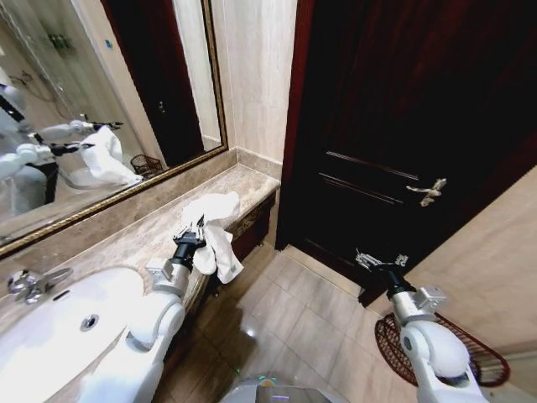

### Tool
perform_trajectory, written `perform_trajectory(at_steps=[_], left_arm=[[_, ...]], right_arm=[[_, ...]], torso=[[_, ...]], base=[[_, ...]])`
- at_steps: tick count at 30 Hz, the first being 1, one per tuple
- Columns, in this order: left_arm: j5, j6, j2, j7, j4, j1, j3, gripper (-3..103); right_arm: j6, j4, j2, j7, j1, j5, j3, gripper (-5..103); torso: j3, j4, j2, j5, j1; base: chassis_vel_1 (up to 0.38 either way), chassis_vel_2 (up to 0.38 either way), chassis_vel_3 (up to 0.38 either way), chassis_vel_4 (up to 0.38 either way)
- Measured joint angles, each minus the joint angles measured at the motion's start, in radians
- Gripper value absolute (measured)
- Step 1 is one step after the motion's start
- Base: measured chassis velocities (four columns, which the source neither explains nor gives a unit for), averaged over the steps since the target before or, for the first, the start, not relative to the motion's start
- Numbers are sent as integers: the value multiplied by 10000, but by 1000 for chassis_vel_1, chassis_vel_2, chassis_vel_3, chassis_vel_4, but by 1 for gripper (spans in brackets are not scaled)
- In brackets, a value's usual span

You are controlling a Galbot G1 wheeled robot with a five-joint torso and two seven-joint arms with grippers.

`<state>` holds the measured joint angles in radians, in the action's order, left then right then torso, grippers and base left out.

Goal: Discard the used towel into the hamper.

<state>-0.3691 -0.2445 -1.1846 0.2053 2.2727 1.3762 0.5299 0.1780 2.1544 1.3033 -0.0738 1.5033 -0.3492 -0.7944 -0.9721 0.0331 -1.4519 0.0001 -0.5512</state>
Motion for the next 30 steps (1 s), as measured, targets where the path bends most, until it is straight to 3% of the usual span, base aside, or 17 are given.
perform_trajectory(at_steps=[10, 30], left_arm=[[27, 311, 24, -212, -99, 71, 16, 4], [-13, 415, 79, -219, -172, 44, -1, 4]], right_arm=[[-4, 15, 59, 175, -8, 25, 64, 100], [-29, -7, 62, 170, -1, 25, 62, 100]], torso=[[-2, 2, 1, -1, -5], [-1, 0, 1, -1, -3]], base=[[0, 0, 0, 0], [-46, -40, -48, -47]])
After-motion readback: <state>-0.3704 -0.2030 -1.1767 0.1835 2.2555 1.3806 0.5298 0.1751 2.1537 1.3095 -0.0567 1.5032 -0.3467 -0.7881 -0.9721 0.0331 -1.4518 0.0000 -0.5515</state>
